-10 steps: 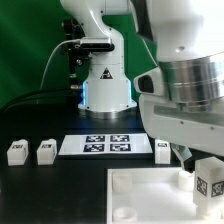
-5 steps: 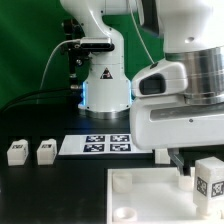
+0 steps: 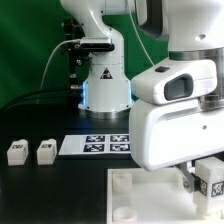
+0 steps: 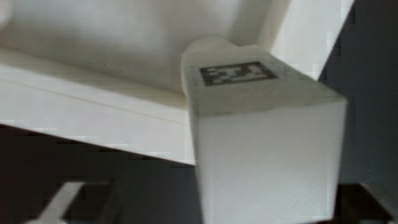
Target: Assemble one leg
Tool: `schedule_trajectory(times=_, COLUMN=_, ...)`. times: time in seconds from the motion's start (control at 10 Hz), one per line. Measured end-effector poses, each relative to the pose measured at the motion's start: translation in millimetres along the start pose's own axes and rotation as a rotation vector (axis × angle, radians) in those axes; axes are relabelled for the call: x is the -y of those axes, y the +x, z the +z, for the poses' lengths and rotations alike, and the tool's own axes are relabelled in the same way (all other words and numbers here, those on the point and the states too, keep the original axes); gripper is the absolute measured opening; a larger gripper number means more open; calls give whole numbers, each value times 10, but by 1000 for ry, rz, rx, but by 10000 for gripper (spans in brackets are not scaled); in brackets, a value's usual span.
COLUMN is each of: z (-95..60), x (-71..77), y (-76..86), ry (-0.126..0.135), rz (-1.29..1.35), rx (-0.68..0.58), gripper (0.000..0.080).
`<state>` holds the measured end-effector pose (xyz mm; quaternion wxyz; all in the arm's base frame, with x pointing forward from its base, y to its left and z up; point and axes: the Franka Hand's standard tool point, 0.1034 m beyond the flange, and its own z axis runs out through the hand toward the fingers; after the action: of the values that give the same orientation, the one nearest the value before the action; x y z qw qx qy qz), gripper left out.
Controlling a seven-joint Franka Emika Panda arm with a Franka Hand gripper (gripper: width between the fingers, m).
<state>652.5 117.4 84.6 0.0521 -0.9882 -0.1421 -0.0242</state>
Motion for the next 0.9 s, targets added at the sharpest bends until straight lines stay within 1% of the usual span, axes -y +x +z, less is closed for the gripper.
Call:
schedule_trajectory(times=0.1, z=1, x=3, y=0, ry=0, rz=39, rx=0, gripper=381)
schedule_trajectory(times=0.2, z=1, x=8, y=1, ry=2, rz=128, rx=0, gripper=289)
schedule_trajectory(times=0.5, z=2, x=-60, y=-11, ry=-8, rz=450, rx=0, gripper=290)
schedule_trajectory(times=0.6, z=6, x=-82, y=-19, ry=-12, rz=591, rx=0, gripper=290)
schedule_trajectory(times=0.7, z=8, x=-114, y=-34, ry=-23, rz=785, rx=1, gripper=290)
schedule_trajectory(times=0.8, z=9, x=-138, y=-67, ry=-14, rz=975, rx=19, gripper=290)
schedule_trajectory(times=0.9, z=11, x=-157, y=-107, ry=17, rz=1181, rx=59, gripper=290)
